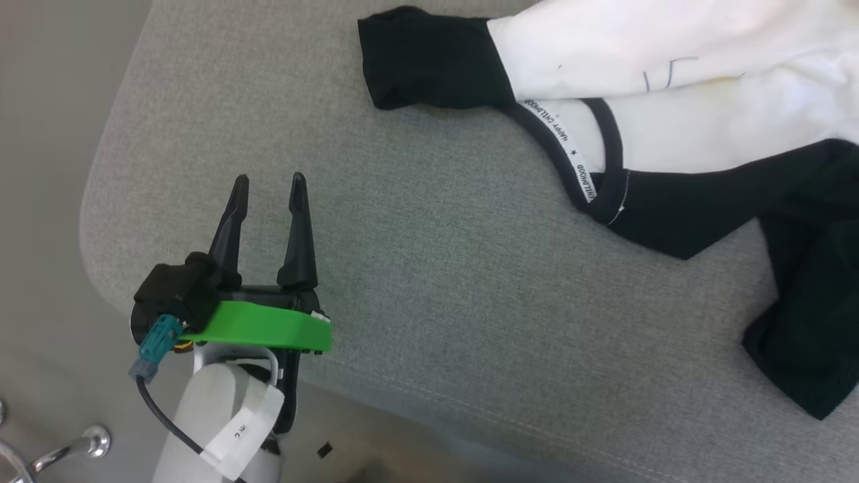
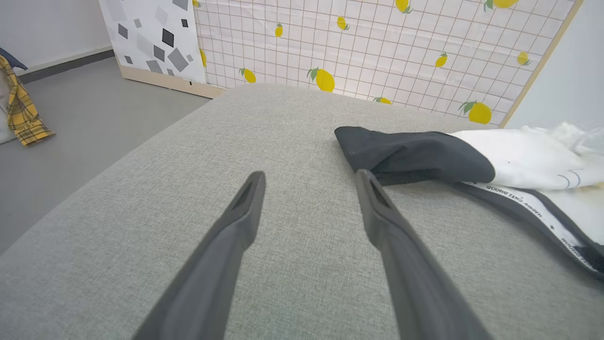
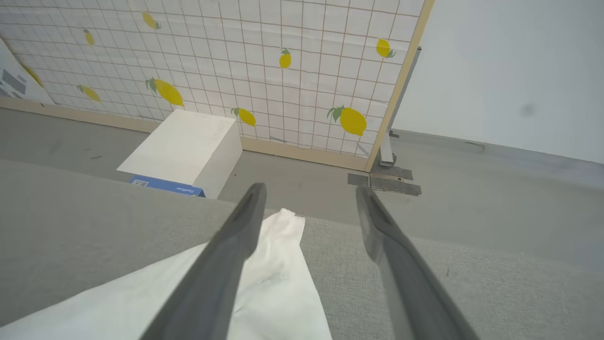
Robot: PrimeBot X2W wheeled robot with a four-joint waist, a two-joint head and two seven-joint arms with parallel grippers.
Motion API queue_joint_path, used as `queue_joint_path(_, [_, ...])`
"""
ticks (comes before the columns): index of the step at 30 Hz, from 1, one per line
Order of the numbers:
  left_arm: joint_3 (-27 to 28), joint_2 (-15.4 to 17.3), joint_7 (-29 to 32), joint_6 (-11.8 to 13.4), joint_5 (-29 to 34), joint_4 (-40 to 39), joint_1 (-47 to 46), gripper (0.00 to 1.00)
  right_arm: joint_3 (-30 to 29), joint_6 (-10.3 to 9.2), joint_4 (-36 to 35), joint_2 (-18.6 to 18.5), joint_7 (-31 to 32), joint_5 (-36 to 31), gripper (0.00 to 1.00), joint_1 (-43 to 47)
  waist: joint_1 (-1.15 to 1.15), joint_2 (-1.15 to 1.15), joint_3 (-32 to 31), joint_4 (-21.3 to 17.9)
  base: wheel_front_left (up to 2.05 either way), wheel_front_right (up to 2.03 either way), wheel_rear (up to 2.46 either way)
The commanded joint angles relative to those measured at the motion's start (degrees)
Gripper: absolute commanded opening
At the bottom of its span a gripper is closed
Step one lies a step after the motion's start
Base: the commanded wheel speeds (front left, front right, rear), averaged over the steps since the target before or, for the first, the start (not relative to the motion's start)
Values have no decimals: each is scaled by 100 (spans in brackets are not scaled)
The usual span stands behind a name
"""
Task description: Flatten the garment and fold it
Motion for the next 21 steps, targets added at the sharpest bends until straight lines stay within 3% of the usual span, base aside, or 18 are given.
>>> queue_joint_path(1, [42, -16, -27, -8, 7, 37, 2, 100, 18, -10, -9, 100, -192, 218, 100, 268, -1, 0, -443, -333, 0, 0, 0])
queue_joint_path(7, [167, -9, -27, -56, 270, 208, 288, 100, 95, -10, -561, 532, -960, 1350, 100, 1633, -1, 0, -1149, -734, 0, 0, 0])
queue_joint_path(12, [279, 3, -27, -52, 377, 276, 515, 100, 198, -10, -1361, 857, -1162, 1917, 100, 3056, -1, 0, -1551, -991, 0, 0, 0])
queue_joint_path(16, [346, 4, -27, -38, 403, 288, 689, 100, 194, -10, -1964, 1061, -870, 1992, 100, 4263, -1, 0, -1791, -1101, 0, 0, 0])
queue_joint_path(21, [396, 2, -27, -27, 393, 258, 865, 100, 447, -10, -2489, 1208, -5, 2009, 100, 5417, -1, 0, -1907, -1191, 0, 0, 0])
